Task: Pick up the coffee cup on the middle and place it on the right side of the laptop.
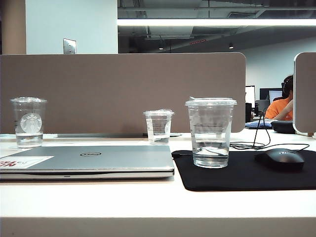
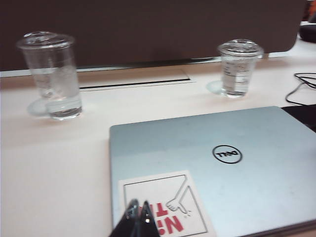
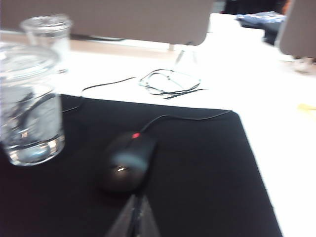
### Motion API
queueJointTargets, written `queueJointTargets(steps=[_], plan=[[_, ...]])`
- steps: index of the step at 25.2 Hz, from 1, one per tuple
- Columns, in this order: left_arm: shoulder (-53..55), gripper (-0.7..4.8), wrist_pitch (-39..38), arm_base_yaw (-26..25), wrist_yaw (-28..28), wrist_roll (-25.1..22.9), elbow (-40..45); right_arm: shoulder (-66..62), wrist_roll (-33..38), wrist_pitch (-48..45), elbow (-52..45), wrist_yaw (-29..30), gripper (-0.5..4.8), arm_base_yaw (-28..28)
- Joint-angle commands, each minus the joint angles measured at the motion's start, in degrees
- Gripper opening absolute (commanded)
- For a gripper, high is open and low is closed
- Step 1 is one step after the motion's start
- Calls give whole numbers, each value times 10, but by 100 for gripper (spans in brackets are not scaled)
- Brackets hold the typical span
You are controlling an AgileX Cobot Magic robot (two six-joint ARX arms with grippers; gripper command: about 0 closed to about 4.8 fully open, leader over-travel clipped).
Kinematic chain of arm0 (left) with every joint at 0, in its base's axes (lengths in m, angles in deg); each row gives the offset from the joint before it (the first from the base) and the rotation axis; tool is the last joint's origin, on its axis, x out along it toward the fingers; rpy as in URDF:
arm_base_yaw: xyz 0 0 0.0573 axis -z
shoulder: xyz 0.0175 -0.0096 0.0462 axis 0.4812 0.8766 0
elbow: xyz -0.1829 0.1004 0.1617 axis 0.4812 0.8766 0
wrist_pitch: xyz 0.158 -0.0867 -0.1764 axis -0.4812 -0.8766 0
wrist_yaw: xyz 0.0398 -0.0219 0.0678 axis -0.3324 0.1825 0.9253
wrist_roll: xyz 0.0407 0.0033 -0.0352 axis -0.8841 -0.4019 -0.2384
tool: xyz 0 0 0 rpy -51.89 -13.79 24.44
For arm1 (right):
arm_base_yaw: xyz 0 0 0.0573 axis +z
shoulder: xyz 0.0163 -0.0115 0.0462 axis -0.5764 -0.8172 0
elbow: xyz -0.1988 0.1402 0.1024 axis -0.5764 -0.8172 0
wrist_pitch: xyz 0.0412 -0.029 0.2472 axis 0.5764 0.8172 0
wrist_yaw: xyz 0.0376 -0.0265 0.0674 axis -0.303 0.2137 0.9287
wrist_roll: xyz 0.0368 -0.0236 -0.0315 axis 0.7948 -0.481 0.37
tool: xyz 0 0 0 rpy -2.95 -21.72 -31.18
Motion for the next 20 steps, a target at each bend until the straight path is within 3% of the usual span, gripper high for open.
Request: queueJointTargets(steps=[1,3,7,13,20], plan=[[0,-6,9,0,74,26,-2,0,-3,-20,-3,-3,-4,-22],[0,-6,4,0,126,41,-2,0,-2,-18,-3,-2,-5,-42],[0,-6,5,17,128,41,-2,0,-2,-18,-3,32,-4,-60],[0,-6,4,100,156,9,-2,0,-2,-18,-3,51,-5,-59],[0,-5,-12,185,238,10,-2,0,-2,-17,-3,51,-4,-59]])
